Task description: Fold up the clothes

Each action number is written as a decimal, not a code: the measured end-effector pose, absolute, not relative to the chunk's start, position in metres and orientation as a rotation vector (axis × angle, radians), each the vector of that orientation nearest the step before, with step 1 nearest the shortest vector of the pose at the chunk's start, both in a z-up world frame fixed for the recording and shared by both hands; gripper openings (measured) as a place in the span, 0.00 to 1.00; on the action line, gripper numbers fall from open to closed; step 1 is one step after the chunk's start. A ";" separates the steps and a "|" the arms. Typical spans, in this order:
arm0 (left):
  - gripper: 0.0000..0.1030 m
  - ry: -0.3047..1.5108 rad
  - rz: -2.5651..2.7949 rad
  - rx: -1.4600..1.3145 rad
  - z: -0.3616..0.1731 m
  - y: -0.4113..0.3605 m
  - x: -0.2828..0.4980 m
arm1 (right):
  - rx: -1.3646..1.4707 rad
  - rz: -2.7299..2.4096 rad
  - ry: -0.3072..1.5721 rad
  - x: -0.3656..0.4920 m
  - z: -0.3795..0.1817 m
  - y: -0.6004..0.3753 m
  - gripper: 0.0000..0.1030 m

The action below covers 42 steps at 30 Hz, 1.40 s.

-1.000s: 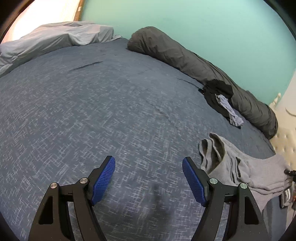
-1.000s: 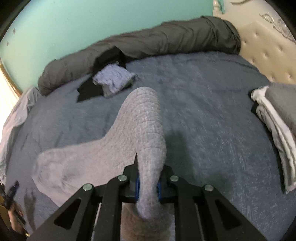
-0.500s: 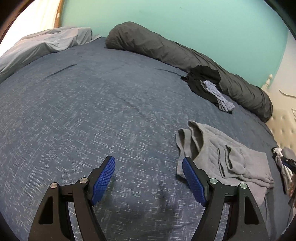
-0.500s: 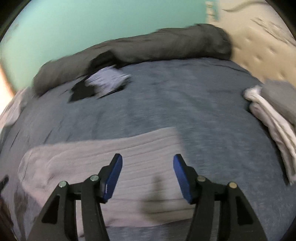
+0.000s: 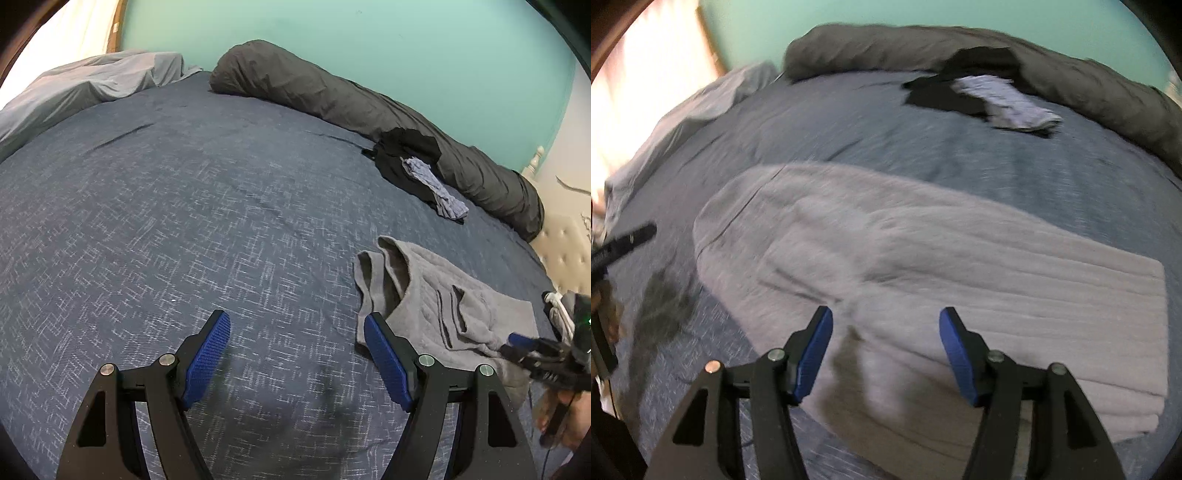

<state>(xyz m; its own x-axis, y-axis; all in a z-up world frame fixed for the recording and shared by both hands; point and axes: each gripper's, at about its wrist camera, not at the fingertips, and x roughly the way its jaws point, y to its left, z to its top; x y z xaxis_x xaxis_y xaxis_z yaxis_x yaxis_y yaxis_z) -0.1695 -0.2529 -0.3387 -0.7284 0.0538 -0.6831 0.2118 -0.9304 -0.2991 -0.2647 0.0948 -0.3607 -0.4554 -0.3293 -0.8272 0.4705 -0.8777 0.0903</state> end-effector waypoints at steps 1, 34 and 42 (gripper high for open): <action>0.76 0.563 -2.785 1.116 -0.339 -0.255 -0.168 | 1.291 -2.327 0.239 -0.266 -0.365 0.086 0.60; 0.76 0.645 -2.766 1.094 -0.339 -0.279 -0.158 | 1.223 -2.318 0.263 -0.274 -0.339 0.010 0.11; 0.76 0.665 -2.761 1.089 -0.339 -0.282 -0.158 | 1.205 -2.277 -0.022 -0.270 -0.346 0.032 0.45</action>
